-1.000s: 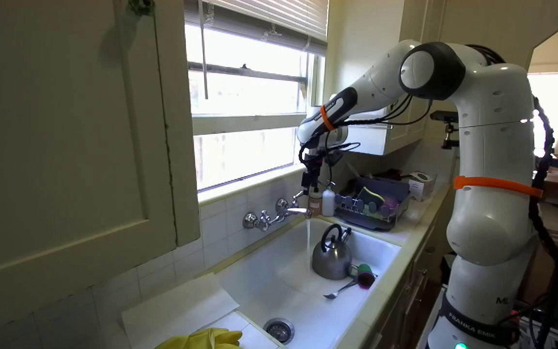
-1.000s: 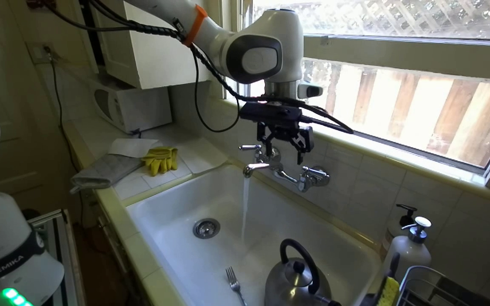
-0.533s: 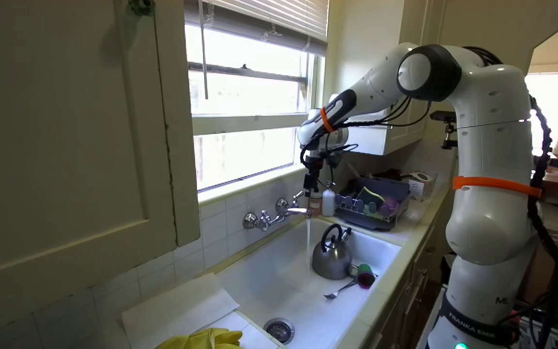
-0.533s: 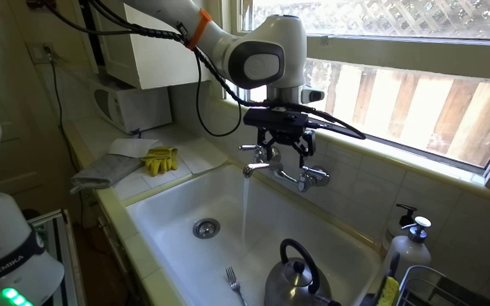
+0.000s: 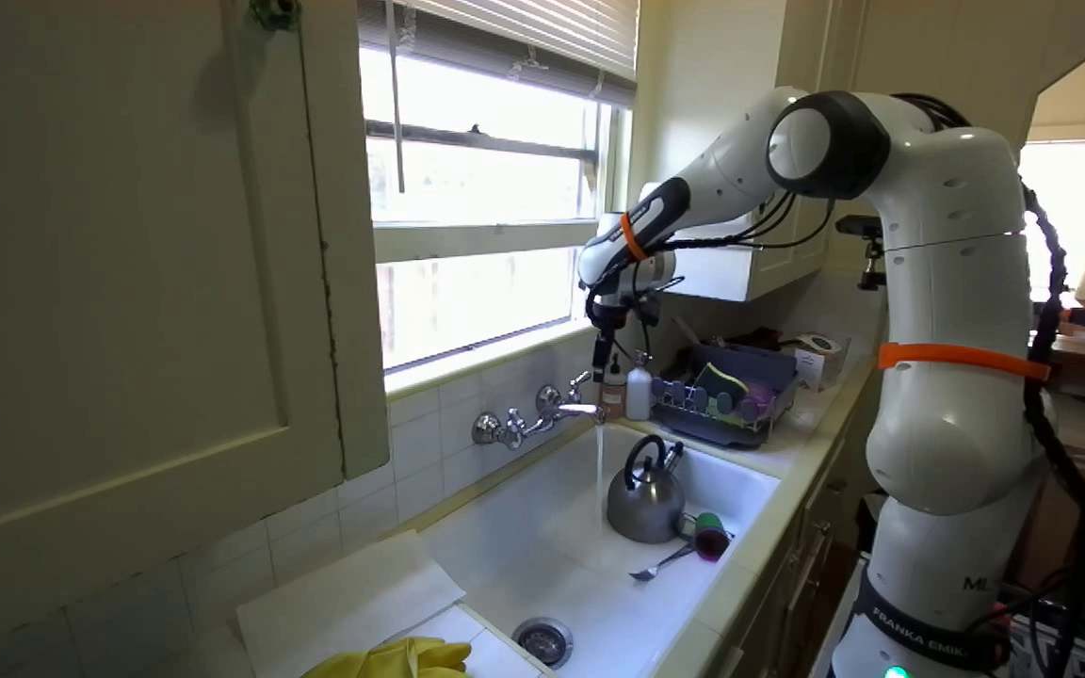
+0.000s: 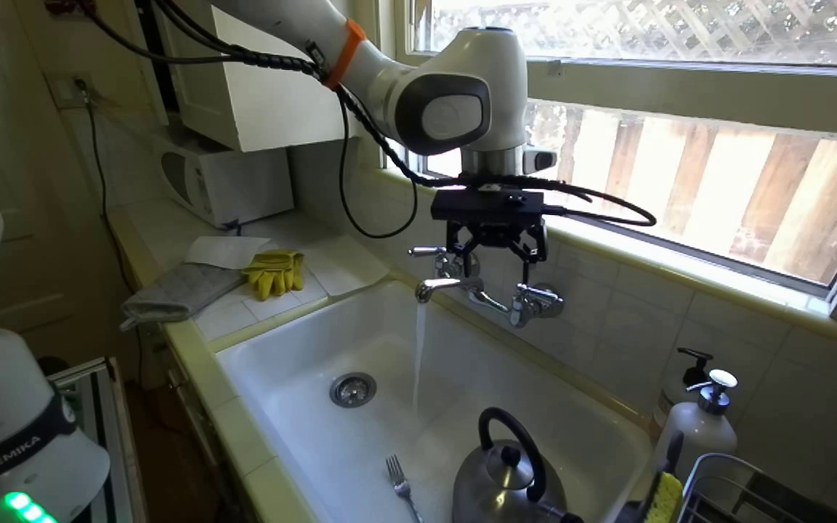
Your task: Turn on the water to the faucet by turning both handles
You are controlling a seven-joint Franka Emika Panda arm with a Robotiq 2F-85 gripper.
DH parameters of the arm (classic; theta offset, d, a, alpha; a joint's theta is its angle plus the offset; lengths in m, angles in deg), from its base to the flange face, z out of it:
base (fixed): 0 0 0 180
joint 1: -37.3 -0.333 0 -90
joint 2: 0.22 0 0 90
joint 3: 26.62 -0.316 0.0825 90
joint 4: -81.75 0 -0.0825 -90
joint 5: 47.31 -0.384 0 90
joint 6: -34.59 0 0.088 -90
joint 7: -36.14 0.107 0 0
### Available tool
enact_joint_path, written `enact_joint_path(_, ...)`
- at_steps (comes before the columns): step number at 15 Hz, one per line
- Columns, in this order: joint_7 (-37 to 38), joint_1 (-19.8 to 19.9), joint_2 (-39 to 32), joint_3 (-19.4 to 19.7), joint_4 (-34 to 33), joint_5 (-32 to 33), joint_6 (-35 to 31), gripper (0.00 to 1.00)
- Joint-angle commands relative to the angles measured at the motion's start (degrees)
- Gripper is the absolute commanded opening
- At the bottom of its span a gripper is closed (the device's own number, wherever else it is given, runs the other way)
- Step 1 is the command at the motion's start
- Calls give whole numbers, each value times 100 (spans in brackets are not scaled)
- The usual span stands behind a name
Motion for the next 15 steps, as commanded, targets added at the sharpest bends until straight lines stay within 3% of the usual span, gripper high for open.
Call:
enact_joint_path(1,-1470,298,-341,-168,-262,-343,-329,100)
enact_joint_path(7,-3549,638,-735,-348,-680,-752,-378,100)
enact_joint_path(15,-4439,642,-1161,-426,-1017,-717,-612,100)
